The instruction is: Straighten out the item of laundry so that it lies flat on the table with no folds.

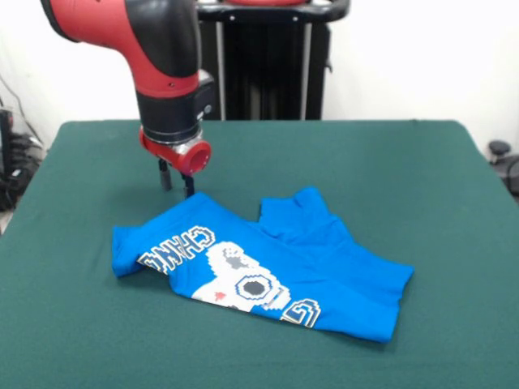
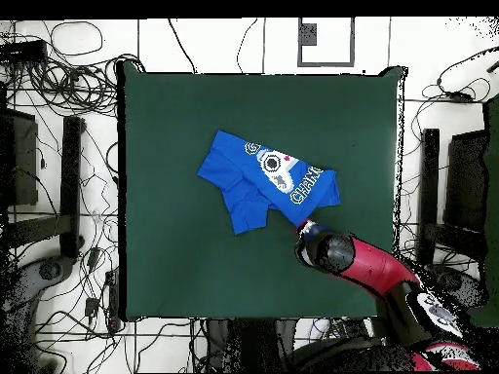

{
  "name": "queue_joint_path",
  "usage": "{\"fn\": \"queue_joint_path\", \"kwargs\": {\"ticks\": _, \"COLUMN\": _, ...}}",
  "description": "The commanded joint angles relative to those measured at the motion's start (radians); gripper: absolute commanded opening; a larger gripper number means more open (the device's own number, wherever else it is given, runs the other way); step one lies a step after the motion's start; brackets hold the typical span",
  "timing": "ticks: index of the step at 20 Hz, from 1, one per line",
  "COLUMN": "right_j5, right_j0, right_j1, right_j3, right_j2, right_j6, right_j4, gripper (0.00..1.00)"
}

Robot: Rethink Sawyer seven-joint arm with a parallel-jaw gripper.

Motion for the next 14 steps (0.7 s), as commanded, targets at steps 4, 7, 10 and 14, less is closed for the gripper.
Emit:
{"fn": "queue_joint_path", "kwargs": {"ticks": 4, "right_j5": 0.032, "right_j0": 0.044, "right_j1": -0.025, "right_j3": 0.042, "right_j2": 0.037, "right_j6": 0.078, "right_j4": -0.006, "gripper": 1.00}}
{"fn": "queue_joint_path", "kwargs": {"ticks": 7, "right_j5": 0.040, "right_j0": 0.035, "right_j1": -0.023, "right_j3": 0.036, "right_j2": 0.042, "right_j6": 0.071, "right_j4": -0.005, "gripper": 1.00}}
{"fn": "queue_joint_path", "kwargs": {"ticks": 10, "right_j5": 0.064, "right_j0": 0.032, "right_j1": -0.036, "right_j3": 0.033, "right_j2": 0.042, "right_j6": 0.066, "right_j4": 0.001, "gripper": 1.00}}
{"fn": "queue_joint_path", "kwargs": {"ticks": 14, "right_j5": 0.086, "right_j0": 0.038, "right_j1": -0.044, "right_j3": 0.024, "right_j2": 0.040, "right_j6": 0.061, "right_j4": 0.003, "gripper": 1.00}}
